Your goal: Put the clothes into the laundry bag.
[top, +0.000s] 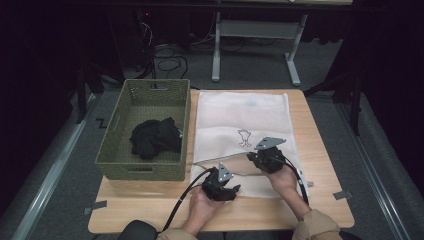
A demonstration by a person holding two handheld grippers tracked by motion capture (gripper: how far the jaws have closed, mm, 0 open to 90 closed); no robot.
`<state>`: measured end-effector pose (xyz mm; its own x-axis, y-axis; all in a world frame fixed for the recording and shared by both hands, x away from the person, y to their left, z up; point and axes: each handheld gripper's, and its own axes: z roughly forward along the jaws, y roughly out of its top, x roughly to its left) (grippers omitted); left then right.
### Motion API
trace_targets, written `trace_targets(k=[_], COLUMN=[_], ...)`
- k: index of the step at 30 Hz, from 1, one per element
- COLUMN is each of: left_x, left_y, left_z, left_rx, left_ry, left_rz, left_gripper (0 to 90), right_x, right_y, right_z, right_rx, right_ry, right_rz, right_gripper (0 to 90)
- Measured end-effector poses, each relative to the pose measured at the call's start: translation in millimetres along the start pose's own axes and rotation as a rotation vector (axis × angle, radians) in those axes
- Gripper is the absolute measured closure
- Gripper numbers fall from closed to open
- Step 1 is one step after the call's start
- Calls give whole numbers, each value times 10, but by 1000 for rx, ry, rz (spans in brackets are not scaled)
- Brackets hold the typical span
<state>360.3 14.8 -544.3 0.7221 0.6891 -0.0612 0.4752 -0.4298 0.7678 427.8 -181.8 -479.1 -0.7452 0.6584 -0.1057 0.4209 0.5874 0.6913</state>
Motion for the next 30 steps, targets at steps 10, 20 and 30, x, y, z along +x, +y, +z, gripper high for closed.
trace_targets(k=[10,20,30], left_x=[0,-1,-15], left_y=[0,0,1], left_z=[-1,-1,1], left_rx=[1,1,4], left_ry=[0,1,9], left_rz=[0,-1,8], left_gripper=[380,380,380], right_x=[-17,-50,-60], right_y=[97,174,292], right_z=[-88,-147,-207], right_rx=[-14,-25,-37], right_ry=[-11,-8,-7], right_rz=[-8,-9,-18], right_gripper=[878,877,877])
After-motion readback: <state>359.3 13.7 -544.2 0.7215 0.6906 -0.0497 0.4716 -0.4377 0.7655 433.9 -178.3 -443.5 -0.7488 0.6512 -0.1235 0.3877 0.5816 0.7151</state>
